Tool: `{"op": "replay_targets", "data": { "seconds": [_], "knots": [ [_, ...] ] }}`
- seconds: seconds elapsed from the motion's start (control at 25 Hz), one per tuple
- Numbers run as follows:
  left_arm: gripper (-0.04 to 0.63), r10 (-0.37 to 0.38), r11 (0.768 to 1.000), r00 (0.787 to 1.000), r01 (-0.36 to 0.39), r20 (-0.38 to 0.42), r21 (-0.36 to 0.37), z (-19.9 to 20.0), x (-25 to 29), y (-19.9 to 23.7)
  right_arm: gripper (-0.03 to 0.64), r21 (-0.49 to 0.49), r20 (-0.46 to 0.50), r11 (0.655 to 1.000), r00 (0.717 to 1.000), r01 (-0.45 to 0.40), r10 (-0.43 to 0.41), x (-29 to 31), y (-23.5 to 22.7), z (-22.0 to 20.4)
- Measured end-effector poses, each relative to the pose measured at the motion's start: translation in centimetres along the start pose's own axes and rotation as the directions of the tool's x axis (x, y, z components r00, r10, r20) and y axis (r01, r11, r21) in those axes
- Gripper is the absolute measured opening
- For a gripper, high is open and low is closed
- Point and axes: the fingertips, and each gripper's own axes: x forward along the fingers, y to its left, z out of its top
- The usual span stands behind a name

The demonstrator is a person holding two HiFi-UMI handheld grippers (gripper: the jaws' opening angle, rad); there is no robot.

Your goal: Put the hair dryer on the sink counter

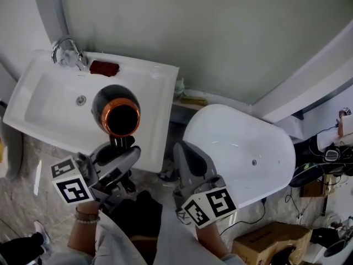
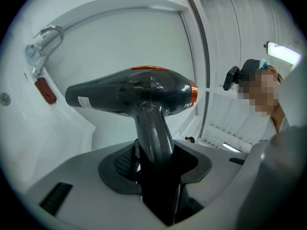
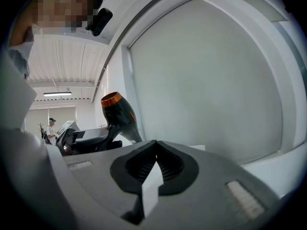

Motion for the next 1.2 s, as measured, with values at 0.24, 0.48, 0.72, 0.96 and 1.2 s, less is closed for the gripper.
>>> {"op": "replay_targets", "data": {
  "seconds": [0.24,0.48,0.72,0.96,1.2],
  "knots": [
    [0.179,0.058,0.998,0.998,-0.058,-0.004,0.005,0.5,2.9,2.6,-0.003,0.018,-0.019,1.0,1.0,-0.022,0.022,1.8,-2.4,-0.3],
    [0.179,0.1,0.995,0.994,-0.1,-0.042,0.004,0.1,4.4,4.5,-0.003,0.022,-0.022,1.0,0.999,-0.022,0.023,2.6,-2.9,-0.3],
    [0.179,0.129,0.991,0.988,-0.132,-0.087,-0.026,-0.3,5.4,7.0,-0.003,0.031,-0.032,1.0,0.999,0.004,-0.003,4.1,-3.7,-0.3],
    [0.179,0.156,0.984,0.977,-0.166,-0.144,-0.059,-1.6,6.4,9.4,-0.003,0.044,-0.043,0.998,0.998,0.04,-0.038,4.9,-4.7,-0.6],
    [0.179,0.189,0.976,0.963,-0.207,-0.191,-0.075,-3.1,7.1,11.8,-0.002,0.052,-0.062,0.996,0.996,0.07,-0.066,5.3,-5.2,-1.5]
  ]
}}
